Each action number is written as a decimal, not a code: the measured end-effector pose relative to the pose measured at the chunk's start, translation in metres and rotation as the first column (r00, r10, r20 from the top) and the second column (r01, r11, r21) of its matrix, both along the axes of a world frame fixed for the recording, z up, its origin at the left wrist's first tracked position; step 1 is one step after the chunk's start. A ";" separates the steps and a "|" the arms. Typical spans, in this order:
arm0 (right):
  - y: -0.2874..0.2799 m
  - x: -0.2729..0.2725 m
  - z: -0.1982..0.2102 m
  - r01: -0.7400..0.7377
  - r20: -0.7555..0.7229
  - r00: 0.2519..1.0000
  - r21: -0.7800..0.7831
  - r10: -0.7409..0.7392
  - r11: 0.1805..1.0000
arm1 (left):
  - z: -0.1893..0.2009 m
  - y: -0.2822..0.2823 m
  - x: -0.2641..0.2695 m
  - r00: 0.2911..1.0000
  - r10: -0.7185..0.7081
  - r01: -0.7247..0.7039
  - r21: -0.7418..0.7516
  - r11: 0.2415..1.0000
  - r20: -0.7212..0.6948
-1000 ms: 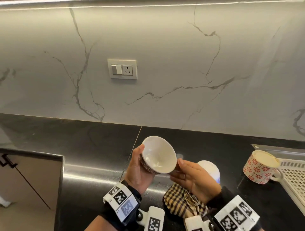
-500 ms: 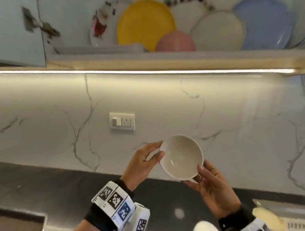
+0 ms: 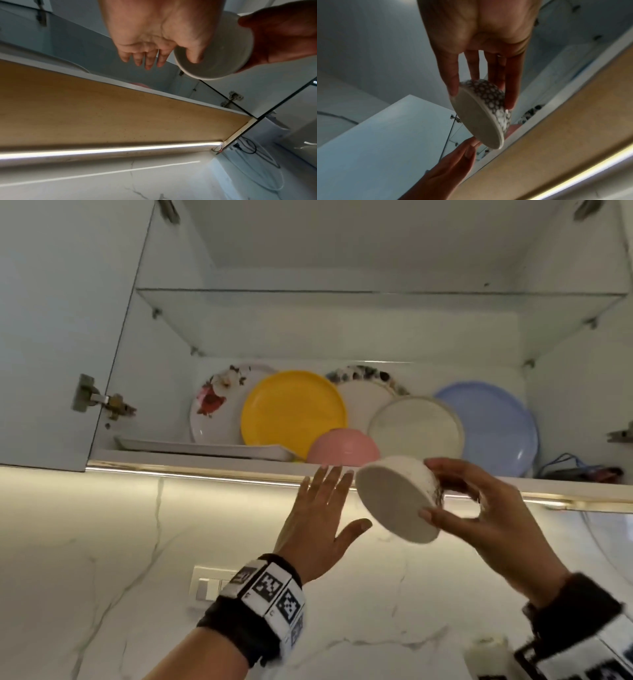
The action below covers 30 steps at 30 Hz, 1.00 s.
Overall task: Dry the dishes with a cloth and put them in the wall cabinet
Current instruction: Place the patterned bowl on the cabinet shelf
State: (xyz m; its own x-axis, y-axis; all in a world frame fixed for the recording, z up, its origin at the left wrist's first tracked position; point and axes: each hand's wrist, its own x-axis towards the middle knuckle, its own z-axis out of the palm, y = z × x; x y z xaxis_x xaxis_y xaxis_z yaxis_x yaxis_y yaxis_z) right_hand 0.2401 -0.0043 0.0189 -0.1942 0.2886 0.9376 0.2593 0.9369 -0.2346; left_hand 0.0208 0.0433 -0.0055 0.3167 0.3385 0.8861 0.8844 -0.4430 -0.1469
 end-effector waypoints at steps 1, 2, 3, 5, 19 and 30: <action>0.002 0.003 0.011 0.068 0.018 0.997 0.057 -0.069 0.996 | 0.004 0.001 0.006 1.000 0.003 -0.003 -0.019 1.000 -0.017; 0.004 0.005 0.022 0.149 0.040 0.987 0.126 -0.155 0.981 | 0.009 0.004 0.011 1.000 0.007 -0.008 -0.036 0.999 -0.026; 0.007 0.006 0.033 0.252 0.069 0.960 0.211 -0.272 0.944 | 0.014 0.007 0.015 0.999 0.032 -0.034 -0.054 0.998 -0.044; 0.016 0.007 0.054 0.449 0.119 0.839 0.397 -0.530 0.800 | 0.021 0.015 0.020 0.982 0.146 -0.159 -0.111 0.981 -0.116; 0.081 0.005 0.084 0.682 0.500 0.460 0.331 -0.734 0.652 | 0.012 0.055 0.013 0.920 0.342 -0.344 0.022 0.939 -0.193; 0.110 0.004 0.056 0.714 0.618 0.386 0.270 -0.685 0.646 | 0.012 0.048 0.021 0.888 0.406 -0.417 -0.011 0.909 -0.215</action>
State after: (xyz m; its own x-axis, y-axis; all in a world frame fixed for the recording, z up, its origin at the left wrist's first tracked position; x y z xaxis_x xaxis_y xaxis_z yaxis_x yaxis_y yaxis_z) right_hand 0.2445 0.1053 0.0751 -0.4169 0.6350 0.6503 0.9059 0.3487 0.2402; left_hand 0.0420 0.0916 0.0062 0.3095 0.5242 0.7934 0.9425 -0.0584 -0.3290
